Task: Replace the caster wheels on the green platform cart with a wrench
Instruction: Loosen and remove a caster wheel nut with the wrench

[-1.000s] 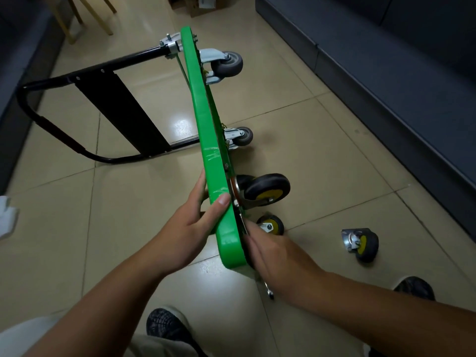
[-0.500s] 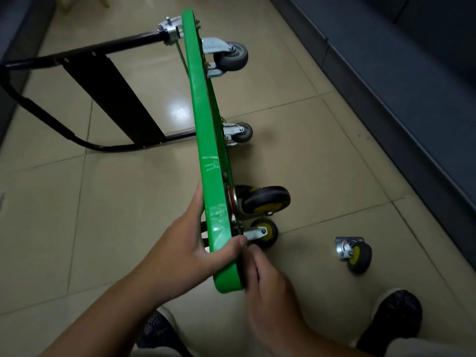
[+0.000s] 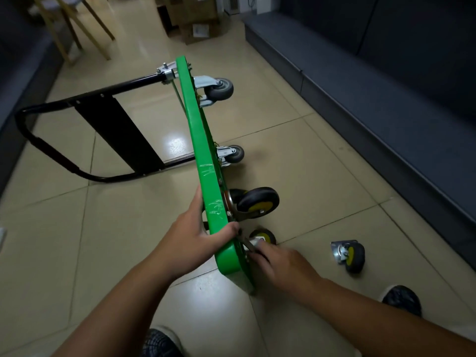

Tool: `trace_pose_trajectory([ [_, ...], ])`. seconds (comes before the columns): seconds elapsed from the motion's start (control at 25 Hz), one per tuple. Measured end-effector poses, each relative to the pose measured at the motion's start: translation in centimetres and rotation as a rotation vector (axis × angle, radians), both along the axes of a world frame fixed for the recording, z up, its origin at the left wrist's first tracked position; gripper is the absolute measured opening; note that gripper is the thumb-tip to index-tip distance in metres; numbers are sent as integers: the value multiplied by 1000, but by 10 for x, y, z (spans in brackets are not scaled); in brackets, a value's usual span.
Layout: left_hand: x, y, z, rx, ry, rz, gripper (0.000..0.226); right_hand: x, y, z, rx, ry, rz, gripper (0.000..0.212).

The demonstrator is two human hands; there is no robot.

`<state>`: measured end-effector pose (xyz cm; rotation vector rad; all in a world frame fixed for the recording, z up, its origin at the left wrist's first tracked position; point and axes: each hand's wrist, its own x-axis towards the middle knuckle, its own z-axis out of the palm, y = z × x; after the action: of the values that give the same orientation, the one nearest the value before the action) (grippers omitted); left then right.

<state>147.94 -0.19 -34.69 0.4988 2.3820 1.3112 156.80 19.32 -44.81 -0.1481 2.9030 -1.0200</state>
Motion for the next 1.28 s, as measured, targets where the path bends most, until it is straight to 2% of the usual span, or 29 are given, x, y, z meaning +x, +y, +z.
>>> trace_pose_trajectory([
  [0.08, -1, -1, 0, -17, 3, -7, 96, 15, 8, 23, -118, -126, -68, 26],
  [0.16, 0, -1, -2, -9, -6, -1, 93, 21, 6, 54, -396, -269, -165, 34],
  [0.24, -1, 1, -3, 38, -65, 43, 76, 15, -1, 82, -616, -463, -225, 43],
  [0.36, -4, 5, -3, 99, -163, 133, 46, 0, -13, 101, -762, -678, -287, 42],
  [0.64, 0, -1, 0, 50, -92, 51, 54, -21, -24, 120, -786, -764, -296, 40],
  [0.8, 4, -3, -2, -62, 27, 8, 63, -36, -26, 125, -689, -825, -280, 40],
  [0.92, 7, -3, -3, -91, 63, 7, 67, -32, -30, 115, -491, -783, -164, 56],
  [1.0, 8, -3, -5, -108, 74, 14, 69, -25, -33, 102, -326, -662, -98, 61],
  [1.12, 8, -2, -8, -120, 80, 15, 68, -16, -35, 80, -110, -316, 15, 39],
  [1.2, 8, -2, -10, -121, 86, 17, 67, -14, -35, 62, -107, -187, 37, 28],
  [1.28, 8, -1, -10, -133, 85, 15, 66, -17, -31, 40, -90, -116, 53, 27],
])
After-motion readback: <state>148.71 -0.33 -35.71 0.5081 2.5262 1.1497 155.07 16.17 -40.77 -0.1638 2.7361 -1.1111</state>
